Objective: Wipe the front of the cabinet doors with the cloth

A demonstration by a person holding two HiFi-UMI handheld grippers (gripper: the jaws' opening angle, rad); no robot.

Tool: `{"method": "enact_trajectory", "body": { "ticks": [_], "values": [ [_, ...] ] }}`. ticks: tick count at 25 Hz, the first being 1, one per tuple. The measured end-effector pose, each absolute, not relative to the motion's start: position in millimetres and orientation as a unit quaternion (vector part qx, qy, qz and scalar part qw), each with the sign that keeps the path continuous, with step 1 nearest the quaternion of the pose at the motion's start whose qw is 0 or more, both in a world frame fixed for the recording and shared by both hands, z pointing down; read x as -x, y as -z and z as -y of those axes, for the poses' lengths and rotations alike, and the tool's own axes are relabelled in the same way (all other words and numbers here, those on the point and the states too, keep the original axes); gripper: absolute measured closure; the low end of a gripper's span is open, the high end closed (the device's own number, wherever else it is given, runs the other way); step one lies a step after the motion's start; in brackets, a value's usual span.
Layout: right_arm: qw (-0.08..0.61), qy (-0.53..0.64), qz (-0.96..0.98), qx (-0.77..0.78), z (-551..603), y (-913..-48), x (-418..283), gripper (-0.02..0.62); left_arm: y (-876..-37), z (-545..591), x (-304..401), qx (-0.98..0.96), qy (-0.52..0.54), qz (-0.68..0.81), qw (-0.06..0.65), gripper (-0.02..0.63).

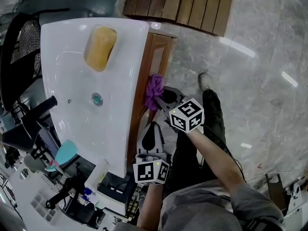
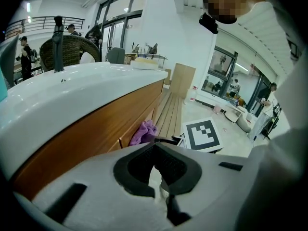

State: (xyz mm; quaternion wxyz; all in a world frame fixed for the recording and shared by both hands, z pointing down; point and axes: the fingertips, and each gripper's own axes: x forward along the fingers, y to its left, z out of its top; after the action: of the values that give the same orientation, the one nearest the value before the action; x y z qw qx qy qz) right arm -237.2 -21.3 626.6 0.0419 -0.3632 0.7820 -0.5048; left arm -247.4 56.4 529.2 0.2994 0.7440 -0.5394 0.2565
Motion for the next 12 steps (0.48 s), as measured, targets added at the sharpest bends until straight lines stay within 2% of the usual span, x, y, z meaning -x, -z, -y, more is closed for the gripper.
{"method": "enact_trajectory", "body": {
  "ticks": [12],
  "values": [
    [0.02,0.513,-0.767,0.384,21.4,-682.4,237.7,0.514,-551.4,-49.9,237.7,-0.752,-0.266,0.522,0.301,0.598]
  ]
}}
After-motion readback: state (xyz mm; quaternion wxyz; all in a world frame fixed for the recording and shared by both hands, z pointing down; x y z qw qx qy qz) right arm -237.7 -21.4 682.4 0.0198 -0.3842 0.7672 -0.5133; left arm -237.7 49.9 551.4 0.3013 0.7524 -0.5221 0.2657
